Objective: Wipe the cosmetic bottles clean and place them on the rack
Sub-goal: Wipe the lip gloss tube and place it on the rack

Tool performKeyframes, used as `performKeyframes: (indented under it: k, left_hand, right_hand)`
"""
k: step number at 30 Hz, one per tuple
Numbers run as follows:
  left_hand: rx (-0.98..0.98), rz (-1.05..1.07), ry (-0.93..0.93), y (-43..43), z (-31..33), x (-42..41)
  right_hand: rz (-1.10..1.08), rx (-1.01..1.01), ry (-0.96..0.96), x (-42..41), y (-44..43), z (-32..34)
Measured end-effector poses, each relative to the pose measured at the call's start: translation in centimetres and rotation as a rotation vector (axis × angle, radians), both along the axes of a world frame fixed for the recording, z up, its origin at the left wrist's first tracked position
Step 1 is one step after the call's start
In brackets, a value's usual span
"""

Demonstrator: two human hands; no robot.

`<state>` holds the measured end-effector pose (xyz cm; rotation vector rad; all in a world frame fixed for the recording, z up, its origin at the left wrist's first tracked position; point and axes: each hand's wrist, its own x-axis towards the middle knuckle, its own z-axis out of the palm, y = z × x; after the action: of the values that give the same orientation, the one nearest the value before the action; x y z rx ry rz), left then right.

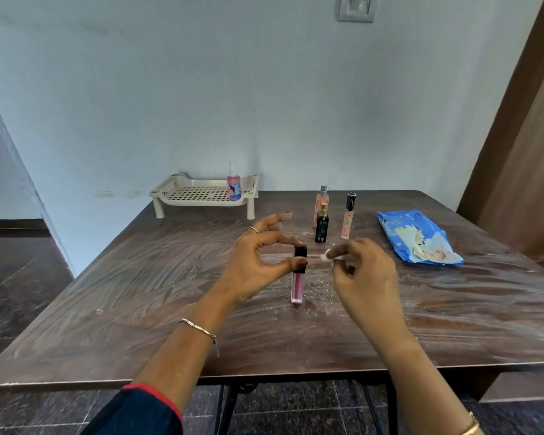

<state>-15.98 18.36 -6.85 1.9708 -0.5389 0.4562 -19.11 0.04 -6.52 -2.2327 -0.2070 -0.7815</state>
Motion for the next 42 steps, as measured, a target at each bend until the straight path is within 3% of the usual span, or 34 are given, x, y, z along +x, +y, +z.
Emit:
performKeyframes:
  k: [4, 8, 21, 27, 33, 42]
  left_hand:
    - [-0.008, 0.005, -0.016, -0.1, -0.3, -0.2]
    - [-0.016, 0.027, -0.021, 0.0, -0.2, -0.3]
    - [0.025, 0.05, -0.063, 0.3, -0.4, 0.3]
    - [0.027, 0.049, -0.064, 0.2, -0.3, 0.5]
    - [0.002, 0.073, -0.045, 0.1, -0.6, 0.4]
    - [0.159, 0.238, -0.267, -0.2, -1.2, -0.6]
  right_hand:
    - [0.127, 0.38, 0.109, 1.2, -0.4, 1.5]
    - [0.229, 0.522, 0.151, 1.6, 0.0, 2.5]
    - [0.369, -0.016, 0.025, 2.3, 0.9, 2.5]
    - [0.427, -0.141, 0.048, 2.6, 0.9, 2.6]
    - [0.409, -0.177, 0.033, 2.8, 0.5, 2.4]
    - [0.343, -0.078, -0.049, 2.5, 0.6, 1.3]
